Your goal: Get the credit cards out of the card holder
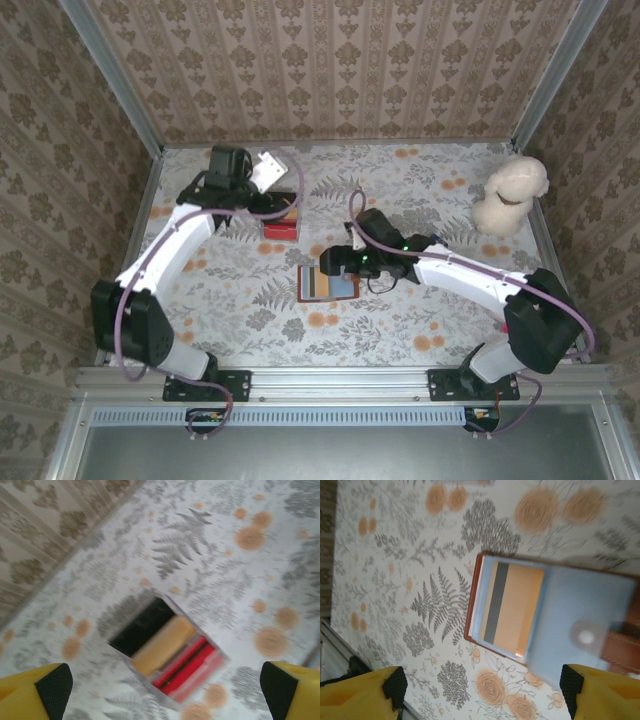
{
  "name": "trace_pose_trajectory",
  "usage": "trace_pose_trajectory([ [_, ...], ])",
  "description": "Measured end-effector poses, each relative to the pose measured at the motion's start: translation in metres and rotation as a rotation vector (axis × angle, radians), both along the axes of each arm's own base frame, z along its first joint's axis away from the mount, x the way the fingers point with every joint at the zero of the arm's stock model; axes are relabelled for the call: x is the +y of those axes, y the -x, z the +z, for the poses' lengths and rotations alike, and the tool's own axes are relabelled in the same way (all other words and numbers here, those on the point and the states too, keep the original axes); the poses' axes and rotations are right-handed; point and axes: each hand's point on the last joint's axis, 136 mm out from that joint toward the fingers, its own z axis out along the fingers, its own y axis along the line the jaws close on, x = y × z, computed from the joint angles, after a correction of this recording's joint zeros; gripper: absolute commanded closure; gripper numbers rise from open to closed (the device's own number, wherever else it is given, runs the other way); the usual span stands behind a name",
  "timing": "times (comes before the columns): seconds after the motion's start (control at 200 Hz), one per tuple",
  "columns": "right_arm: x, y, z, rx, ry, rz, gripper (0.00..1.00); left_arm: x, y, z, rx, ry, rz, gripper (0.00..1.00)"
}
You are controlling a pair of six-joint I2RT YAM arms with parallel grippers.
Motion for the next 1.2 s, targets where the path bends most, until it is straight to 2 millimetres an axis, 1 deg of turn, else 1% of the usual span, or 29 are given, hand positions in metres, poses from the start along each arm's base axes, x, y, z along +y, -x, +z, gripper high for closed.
trace_pose_trajectory([
  [0.07, 0.011, 0.006, -0.018, 0.038, 0.027, -0.002, 0.35, 0.000, 0.019, -0.005, 0.025, 0.053, 0.040, 0.00],
  [0.11, 0.015, 0.008, -0.029, 0.057, 0.045, -0.007, 0.38, 0.003, 0.028, -0.007, 0.039, 0.094, 0.085, 0.00],
  [0.185, 0.020, 0.011, -0.045, 0.088, 0.079, -0.019, 0.45, 0.013, 0.039, -0.008, 0.053, 0.172, 0.184, 0.00],
  [0.255, 0.024, 0.011, -0.055, 0.108, 0.099, -0.040, 0.50, 0.023, 0.046, -0.009, 0.065, 0.249, 0.282, 0.00],
  [0.385, 0.026, 0.001, -0.065, 0.123, 0.121, -0.094, 0.58, 0.042, 0.053, -0.018, 0.113, 0.370, 0.487, 0.00],
  [0.505, 0.030, -0.009, -0.073, 0.120, 0.145, -0.120, 0.60, 0.064, 0.053, -0.029, 0.179, 0.439, 0.686, 0.00],
  [0.58, 0.030, -0.013, -0.077, 0.116, 0.162, -0.129, 0.61, 0.074, 0.053, -0.036, 0.206, 0.448, 0.753, 0.00],
  [0.67, 0.028, -0.015, -0.080, 0.107, 0.178, -0.136, 0.62, 0.082, 0.054, -0.049, 0.252, 0.434, 0.819, 0.00],
  [0.765, 0.026, -0.017, -0.080, 0.103, 0.181, -0.138, 0.63, 0.086, 0.056, -0.064, 0.319, 0.432, 0.859, 0.00],
  [0.875, 0.026, -0.020, -0.080, 0.094, 0.181, -0.133, 0.64, 0.081, 0.056, -0.077, 0.390, 0.450, 0.863, 0.00],
  [0.985, 0.025, -0.024, -0.079, 0.085, 0.175, -0.135, 0.66, 0.066, 0.060, -0.090, 0.465, 0.468, 0.825, 0.08],
  [1.085, 0.023, -0.027, -0.079, 0.081, 0.170, -0.142, 0.67, 0.044, 0.068, -0.103, 0.530, 0.479, 0.775, 0.19],
  [1.18, 0.018, -0.028, -0.083, 0.088, 0.173, -0.150, 0.68, 0.019, 0.080, -0.113, 0.597, 0.492, 0.725, 0.27],
  [1.2, 0.017, -0.028, -0.083, 0.089, 0.176, -0.150, 0.69, 0.013, 0.082, -0.115, 0.612, 0.498, 0.715, 0.31],
])
